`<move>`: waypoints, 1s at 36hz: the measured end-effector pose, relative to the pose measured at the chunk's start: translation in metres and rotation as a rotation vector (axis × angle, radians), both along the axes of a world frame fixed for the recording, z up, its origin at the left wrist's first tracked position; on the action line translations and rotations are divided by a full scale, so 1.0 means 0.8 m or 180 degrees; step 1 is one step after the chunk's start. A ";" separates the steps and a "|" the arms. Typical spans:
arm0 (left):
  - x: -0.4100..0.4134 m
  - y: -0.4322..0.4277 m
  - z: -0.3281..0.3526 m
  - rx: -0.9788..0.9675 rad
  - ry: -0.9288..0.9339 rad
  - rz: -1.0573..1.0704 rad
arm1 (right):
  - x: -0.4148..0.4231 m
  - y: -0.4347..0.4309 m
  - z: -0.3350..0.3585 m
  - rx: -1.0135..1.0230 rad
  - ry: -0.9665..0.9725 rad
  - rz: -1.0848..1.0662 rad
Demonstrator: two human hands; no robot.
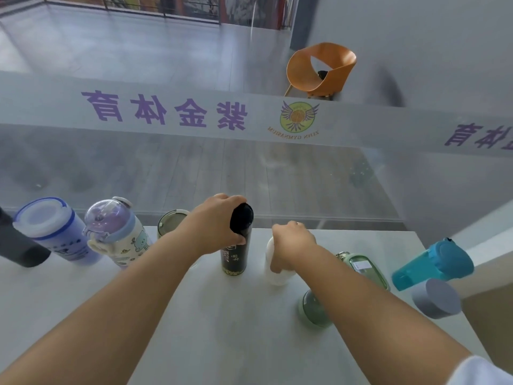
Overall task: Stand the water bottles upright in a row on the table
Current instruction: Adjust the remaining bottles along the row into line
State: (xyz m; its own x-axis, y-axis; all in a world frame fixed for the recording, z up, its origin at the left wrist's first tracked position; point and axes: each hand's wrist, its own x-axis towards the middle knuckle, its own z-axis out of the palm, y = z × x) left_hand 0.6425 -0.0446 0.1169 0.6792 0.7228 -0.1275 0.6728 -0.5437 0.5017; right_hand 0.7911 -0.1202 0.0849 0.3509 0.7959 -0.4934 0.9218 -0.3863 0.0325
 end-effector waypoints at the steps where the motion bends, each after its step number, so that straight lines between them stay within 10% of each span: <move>1: 0.002 0.000 0.000 -0.0001 -0.0007 -0.0006 | 0.002 0.001 0.000 -0.0007 -0.0004 -0.0018; 36: 0.006 -0.007 0.004 -0.0158 -0.0029 -0.0023 | 0.012 0.011 -0.005 -0.0189 -0.0109 0.0036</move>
